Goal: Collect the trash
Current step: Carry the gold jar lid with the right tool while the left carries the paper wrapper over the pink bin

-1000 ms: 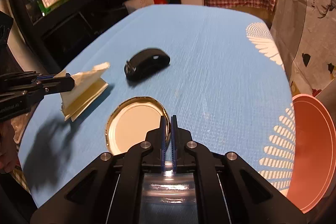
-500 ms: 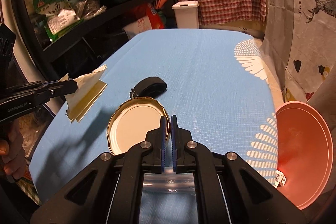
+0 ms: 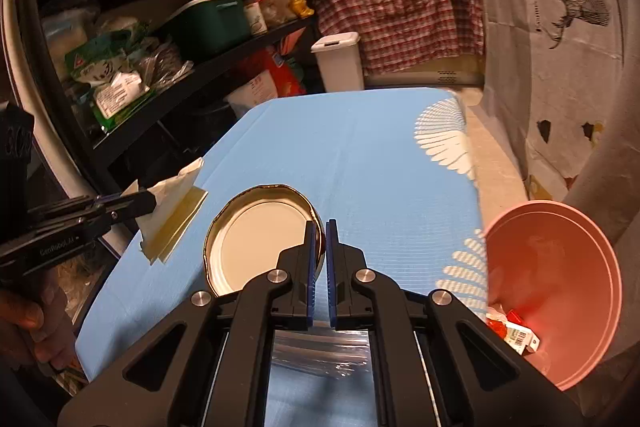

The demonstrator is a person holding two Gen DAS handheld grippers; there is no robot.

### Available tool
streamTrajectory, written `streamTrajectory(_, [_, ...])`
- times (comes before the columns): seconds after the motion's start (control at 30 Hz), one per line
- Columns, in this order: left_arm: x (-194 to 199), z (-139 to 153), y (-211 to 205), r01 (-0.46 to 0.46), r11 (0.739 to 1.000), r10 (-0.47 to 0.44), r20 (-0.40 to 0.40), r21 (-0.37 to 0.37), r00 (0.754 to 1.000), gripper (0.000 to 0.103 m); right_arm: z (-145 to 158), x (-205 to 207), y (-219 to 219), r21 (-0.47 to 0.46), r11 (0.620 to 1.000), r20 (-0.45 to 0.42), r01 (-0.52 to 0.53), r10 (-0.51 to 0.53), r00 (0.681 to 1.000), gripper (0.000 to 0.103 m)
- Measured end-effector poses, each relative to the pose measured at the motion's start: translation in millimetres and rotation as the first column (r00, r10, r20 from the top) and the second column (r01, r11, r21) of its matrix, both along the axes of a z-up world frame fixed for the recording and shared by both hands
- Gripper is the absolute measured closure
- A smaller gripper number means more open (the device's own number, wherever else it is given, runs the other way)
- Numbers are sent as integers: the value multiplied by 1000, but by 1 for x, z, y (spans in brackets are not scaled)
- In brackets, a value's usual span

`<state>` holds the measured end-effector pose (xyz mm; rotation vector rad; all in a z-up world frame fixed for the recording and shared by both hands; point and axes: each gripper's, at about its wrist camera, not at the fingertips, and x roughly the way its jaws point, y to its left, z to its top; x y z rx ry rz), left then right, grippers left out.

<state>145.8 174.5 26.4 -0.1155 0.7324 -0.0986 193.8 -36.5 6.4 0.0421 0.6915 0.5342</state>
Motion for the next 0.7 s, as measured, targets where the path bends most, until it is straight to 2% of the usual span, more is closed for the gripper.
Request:
streamTrajectory(0.23, [-1,9,-18,22,1000,-22,27,-4,999,94,17,-6,-23,-1,999,15,39,-39,999,98])
streamTrajectory(0.7, [-3,30,-45,59,998,-57,85,-29,995,94,74,-13,-76,-8,996,102,92,-90,991,98])
